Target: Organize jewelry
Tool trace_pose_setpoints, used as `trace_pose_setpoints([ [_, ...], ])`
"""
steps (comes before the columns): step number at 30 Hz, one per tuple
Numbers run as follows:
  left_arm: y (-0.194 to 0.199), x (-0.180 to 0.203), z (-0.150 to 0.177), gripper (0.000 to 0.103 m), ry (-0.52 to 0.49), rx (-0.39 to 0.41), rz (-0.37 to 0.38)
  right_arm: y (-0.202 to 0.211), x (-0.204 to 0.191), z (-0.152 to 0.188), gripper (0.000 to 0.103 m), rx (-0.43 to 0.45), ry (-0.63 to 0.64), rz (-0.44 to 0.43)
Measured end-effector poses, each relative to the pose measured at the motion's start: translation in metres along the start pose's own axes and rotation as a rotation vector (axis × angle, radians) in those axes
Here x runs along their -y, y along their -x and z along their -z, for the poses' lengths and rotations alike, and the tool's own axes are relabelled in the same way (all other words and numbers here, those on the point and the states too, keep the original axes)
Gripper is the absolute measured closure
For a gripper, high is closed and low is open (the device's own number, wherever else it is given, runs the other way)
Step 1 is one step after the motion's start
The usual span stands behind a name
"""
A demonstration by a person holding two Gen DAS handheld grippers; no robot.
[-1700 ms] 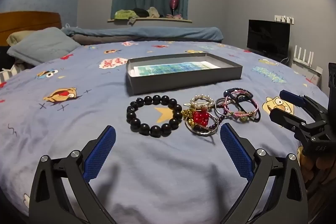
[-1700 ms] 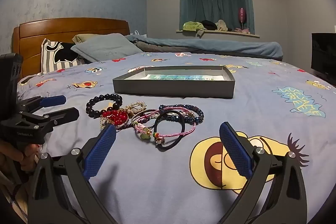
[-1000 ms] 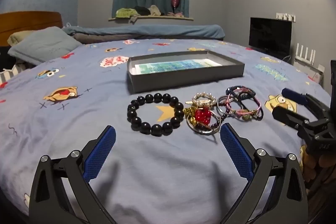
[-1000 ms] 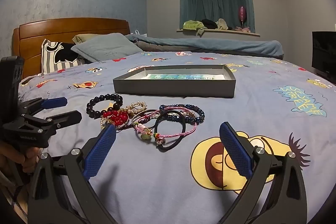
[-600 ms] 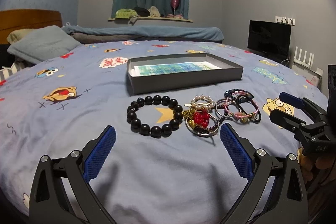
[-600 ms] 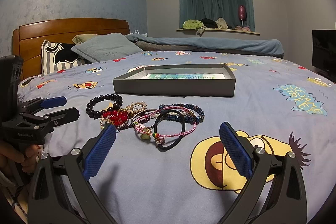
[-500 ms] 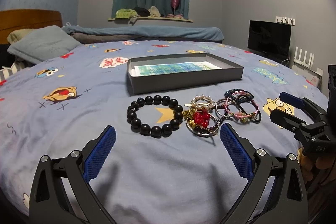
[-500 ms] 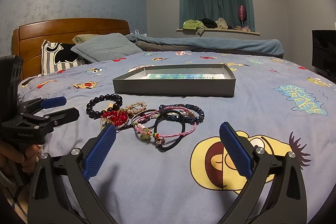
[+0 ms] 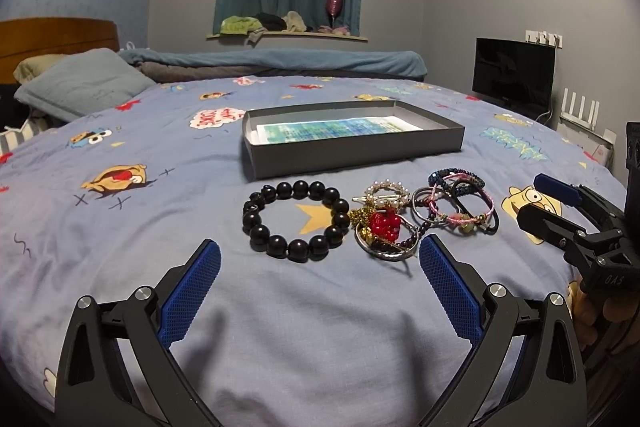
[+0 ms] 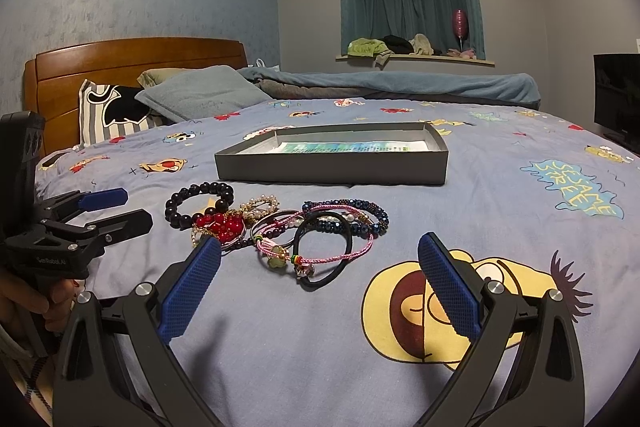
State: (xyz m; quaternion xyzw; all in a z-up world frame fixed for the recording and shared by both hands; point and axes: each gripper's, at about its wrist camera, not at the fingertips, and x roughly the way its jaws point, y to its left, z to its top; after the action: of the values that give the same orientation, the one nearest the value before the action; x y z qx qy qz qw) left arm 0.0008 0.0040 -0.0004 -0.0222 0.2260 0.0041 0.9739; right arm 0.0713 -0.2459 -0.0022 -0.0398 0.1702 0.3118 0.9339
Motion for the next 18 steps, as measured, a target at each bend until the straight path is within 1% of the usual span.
trace_pose_setpoints([
  [18, 0.0, 0.0004, -0.0001, 0.004, 0.0, 0.0, 0.0, 0.0011, 0.0053, -0.0018, 0.006, -0.004, -0.024, -0.001],
])
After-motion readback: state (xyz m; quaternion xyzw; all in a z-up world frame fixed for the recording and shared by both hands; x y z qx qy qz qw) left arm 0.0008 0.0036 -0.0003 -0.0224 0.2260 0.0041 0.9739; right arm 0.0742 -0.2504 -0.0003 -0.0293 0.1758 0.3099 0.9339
